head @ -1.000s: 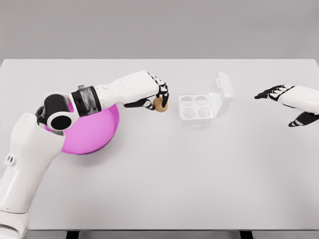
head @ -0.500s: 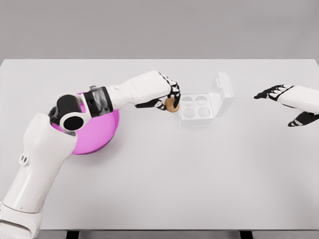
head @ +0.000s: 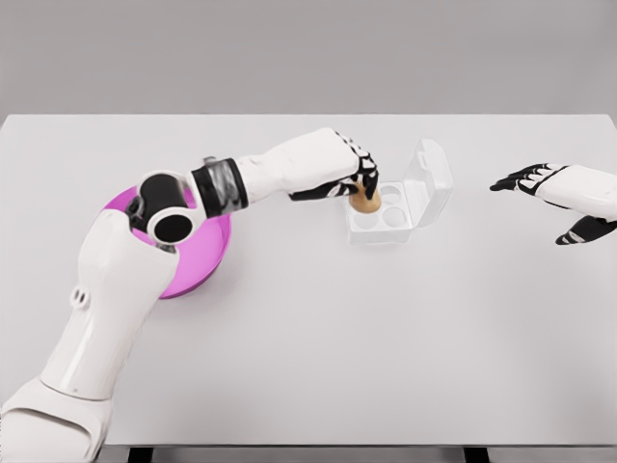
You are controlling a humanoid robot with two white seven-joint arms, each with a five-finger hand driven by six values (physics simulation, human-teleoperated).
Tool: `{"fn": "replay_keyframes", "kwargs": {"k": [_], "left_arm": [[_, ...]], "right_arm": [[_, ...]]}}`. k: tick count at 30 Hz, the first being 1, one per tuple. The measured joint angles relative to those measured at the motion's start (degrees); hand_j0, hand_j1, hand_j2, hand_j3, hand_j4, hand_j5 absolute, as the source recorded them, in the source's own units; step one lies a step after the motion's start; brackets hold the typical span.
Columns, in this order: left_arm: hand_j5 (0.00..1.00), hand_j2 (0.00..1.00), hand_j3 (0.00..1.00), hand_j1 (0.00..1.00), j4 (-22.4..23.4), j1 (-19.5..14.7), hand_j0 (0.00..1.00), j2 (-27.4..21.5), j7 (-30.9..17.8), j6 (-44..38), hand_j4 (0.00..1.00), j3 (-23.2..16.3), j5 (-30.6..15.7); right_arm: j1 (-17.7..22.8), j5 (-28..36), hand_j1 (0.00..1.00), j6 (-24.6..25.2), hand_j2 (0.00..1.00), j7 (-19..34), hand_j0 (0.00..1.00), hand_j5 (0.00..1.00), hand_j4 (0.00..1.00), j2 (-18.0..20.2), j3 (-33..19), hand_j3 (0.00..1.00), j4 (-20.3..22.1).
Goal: Pack egg into the box and close the box lid
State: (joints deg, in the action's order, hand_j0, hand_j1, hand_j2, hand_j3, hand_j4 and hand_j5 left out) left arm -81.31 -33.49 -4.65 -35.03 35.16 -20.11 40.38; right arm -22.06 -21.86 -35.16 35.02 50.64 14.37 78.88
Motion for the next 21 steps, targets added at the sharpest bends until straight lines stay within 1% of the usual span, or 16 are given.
{"fn": "replay_keyframes", "kwargs": {"k": [2, 4, 10, 13, 15, 16, 18, 21], "left_arm": [[0.77, 0.77, 0.77, 0.77, 1.0, -0.5, 0.77, 0.6, 0.0, 0.0, 0.77, 0.1, 0.1], [0.86, 0.86, 0.86, 0.86, 1.6, -0.7, 0.86, 0.8, 0.0, 0.0, 0.86, 0.3, 0.1], [0.96, 0.96, 0.96, 0.96, 2.8, -1.1, 0.96, 0.8, 0.0, 0.0, 0.96, 1.3, -0.2], [0.99, 0.99, 0.99, 0.99, 2.8, -1.2, 0.99, 0.1, 0.0, 0.0, 0.99, 1.6, -1.9], [1.00, 1.00, 1.00, 1.00, 2.6, -1.1, 1.00, -2.1, 0.0, 0.0, 1.00, 1.7, -5.2], [1.00, 1.00, 1.00, 1.00, 2.4, -0.9, 1.00, -4.1, 0.0, 0.0, 1.00, 1.7, -7.8], [1.00, 1.00, 1.00, 1.00, 0.9, -0.3, 1.00, -9.6, 0.0, 0.0, 1.00, 1.6, -14.3], [1.00, 1.00, 1.00, 1.00, -3.9, 2.3, 1.00, -19.7, 0.0, 0.0, 1.00, 1.1, -25.0]], "right_arm": [[0.0, 0.0, 1.00, 0.0, 1.00, 0.0, 1.00, 1.00, 1.00, 0.0, 0.0, 1.00, 0.0], [0.0, 0.0, 1.00, 0.0, 1.00, 0.0, 1.00, 1.00, 1.00, 0.0, 0.0, 1.00, -0.1], [0.0, 0.0, 1.00, 0.0, 1.00, 0.0, 1.00, 1.00, 1.00, -0.1, 0.0, 1.00, -0.3], [0.0, 0.0, 1.00, 0.0, 1.00, 0.0, 1.00, 1.00, 1.00, -0.4, 0.1, 1.00, -0.1], [0.1, 0.0, 1.00, 0.0, 1.00, 0.0, 1.00, 1.00, 1.00, -0.8, 0.2, 1.00, 0.2], [0.0, 0.0, 1.00, 0.0, 1.00, 0.0, 1.00, 1.00, 1.00, -1.0, 0.3, 1.00, 0.3], [-0.2, 0.0, 1.00, 0.0, 1.00, 0.0, 1.00, 1.00, 1.00, -1.5, 0.4, 1.00, 0.4], [-0.5, 0.0, 1.00, 0.0, 1.00, 0.0, 1.00, 1.00, 1.00, -2.9, 0.5, 1.00, 0.5]]}}
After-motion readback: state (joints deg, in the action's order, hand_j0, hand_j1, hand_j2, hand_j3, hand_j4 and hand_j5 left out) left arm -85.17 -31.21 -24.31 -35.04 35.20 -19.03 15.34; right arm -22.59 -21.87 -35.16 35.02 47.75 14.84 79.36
